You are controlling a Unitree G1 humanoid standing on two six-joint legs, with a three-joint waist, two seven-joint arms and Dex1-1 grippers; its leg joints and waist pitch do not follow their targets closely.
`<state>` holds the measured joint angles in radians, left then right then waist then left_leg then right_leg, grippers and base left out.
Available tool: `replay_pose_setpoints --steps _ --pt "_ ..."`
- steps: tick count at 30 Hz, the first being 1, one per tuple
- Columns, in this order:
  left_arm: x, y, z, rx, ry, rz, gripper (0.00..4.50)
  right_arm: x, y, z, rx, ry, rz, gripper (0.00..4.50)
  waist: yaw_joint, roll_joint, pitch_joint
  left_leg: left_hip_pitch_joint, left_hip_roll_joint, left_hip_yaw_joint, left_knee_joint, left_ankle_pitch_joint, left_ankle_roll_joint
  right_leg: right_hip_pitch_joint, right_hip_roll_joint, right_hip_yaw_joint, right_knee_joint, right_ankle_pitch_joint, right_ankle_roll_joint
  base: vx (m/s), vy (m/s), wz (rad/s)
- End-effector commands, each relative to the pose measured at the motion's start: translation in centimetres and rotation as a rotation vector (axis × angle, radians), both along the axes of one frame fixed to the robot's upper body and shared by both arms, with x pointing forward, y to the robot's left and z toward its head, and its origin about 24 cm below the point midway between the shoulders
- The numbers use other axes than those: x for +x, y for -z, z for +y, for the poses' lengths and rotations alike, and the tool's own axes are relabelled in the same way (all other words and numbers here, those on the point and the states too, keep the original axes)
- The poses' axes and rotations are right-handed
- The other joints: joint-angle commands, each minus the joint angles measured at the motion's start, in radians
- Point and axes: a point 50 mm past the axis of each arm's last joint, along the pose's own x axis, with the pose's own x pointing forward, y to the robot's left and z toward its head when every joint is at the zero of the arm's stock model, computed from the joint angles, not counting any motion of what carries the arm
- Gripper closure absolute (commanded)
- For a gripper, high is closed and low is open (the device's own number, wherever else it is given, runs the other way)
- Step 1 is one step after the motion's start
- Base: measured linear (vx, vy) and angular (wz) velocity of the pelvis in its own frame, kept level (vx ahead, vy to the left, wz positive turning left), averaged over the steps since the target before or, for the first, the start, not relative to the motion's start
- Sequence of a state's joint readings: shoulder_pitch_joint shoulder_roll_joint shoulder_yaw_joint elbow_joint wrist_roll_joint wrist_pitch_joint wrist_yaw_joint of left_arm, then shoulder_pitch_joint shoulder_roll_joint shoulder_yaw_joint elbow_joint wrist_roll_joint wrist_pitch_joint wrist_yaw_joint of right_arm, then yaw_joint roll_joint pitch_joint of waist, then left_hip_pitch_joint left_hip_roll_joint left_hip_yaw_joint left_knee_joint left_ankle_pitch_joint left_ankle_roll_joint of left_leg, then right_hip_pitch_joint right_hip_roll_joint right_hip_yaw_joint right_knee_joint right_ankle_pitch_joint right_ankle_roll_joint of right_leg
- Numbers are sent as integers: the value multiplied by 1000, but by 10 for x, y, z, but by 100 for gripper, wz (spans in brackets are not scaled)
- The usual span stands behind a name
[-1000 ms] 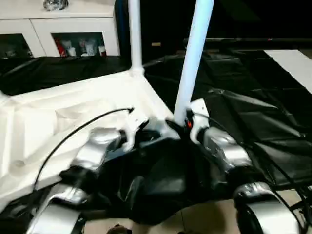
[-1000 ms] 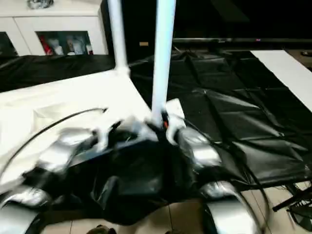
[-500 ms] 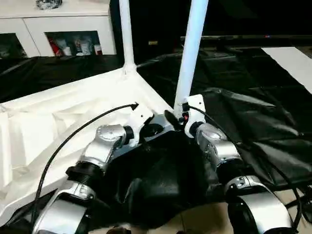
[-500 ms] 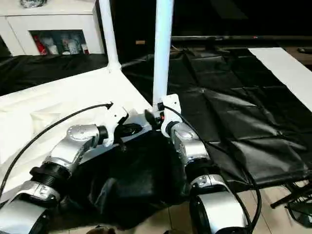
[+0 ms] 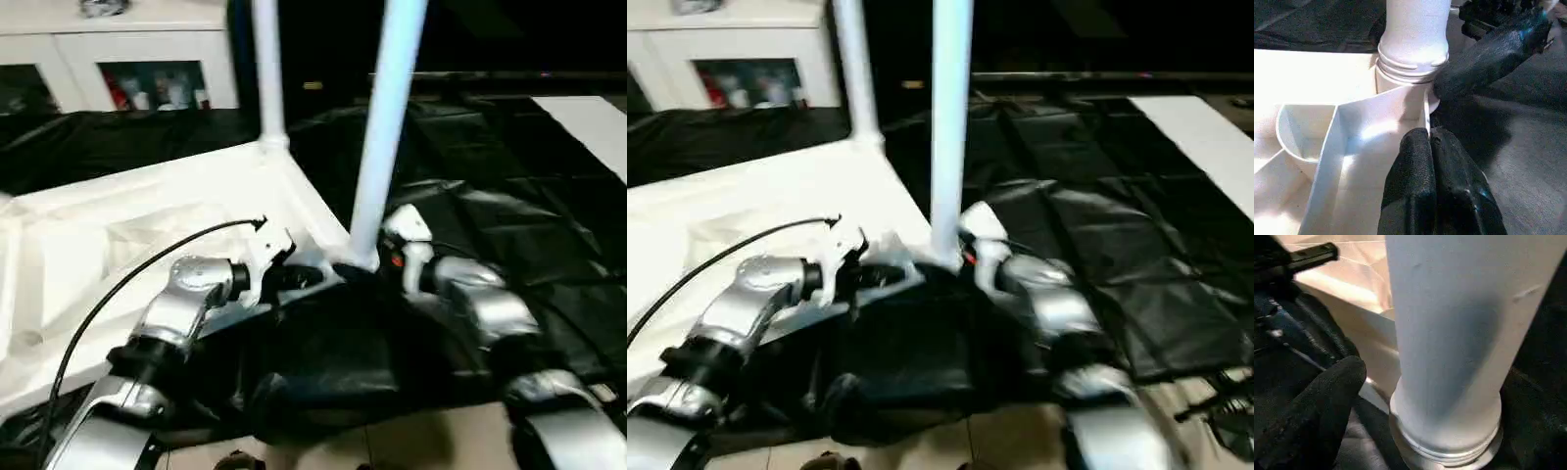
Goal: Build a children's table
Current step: Rotate leg to tighten
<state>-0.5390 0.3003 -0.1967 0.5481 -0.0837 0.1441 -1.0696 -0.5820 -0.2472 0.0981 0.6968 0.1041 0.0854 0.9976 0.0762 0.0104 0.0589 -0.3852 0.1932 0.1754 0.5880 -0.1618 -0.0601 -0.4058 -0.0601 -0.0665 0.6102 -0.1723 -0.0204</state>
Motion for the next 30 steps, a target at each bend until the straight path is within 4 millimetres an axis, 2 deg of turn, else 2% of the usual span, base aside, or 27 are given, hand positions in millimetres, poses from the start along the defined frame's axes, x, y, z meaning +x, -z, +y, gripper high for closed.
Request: replay_pose_setpoints --steps 1,3,8,12,17,20,25,27,30 --pt "-2 -18 -7 -39 100 -61 450 -7 -4 6 -2 -114 -15 5 4 -2 -68 22 43 -8 -65 -252 45 48 -83 48 -83 -299 -206 0 0 0" --pt "-8 -17 -3 -33 148 -34 450 -10 -4 3 -10 -149 -11 5 8 2 -67 23 43 -8 -66 -259 41 45 -82 49 -85 -317 -197 0 0 0" --pt "-14 -15 3 -18 189 5 450 -13 -4 0 -22 -184 -2 5 13 2 -67 25 45 -9 -68 -264 34 42 -79 48 -82 -300 -206 0 0 0" --pt "-19 -14 10 0 221 34 450 -16 -5 -3 -16 -207 20 5 13 0 -67 22 45 -11 -71 -264 28 48 -79 48 -79 -304 -201 0 0 0" --pt "-24 -13 13 10 239 55 450 -18 -6 -2 -15 -228 26 64 8 0 -68 22 42 -9 -67 -251 30 46 -79 48 -80 -301 -200 0 0 0" --pt "-24 -14 13 10 238 55 450 -18 -5 -1 -14 -229 29 76 9 -1 -69 23 42 -9 -67 -245 33 46 -79 48 -80 -301 -200 0 0 0" --pt "-23 -14 12 18 223 36 450 -19 -6 0 -10 -236 29 123 8 -3 -69 21 41 -9 -66 -242 33 48 -79 48 -79 -294 -200 0 0 0" --pt "-21 -17 12 24 207 4 450 -20 -5 0 -11 -238 28 155 9 -3 -69 20 41 -9 -65 -236 34 49 -79 48 -79 -293 -194 0 0 0" --pt "-19 -20 11 30 196 -22 450 -21 -5 0 -16 -238 22 167 9 -2 -69 22 41 -10 -66 -240 34 48 -79 48 -80 -300 -194 0 0 0"
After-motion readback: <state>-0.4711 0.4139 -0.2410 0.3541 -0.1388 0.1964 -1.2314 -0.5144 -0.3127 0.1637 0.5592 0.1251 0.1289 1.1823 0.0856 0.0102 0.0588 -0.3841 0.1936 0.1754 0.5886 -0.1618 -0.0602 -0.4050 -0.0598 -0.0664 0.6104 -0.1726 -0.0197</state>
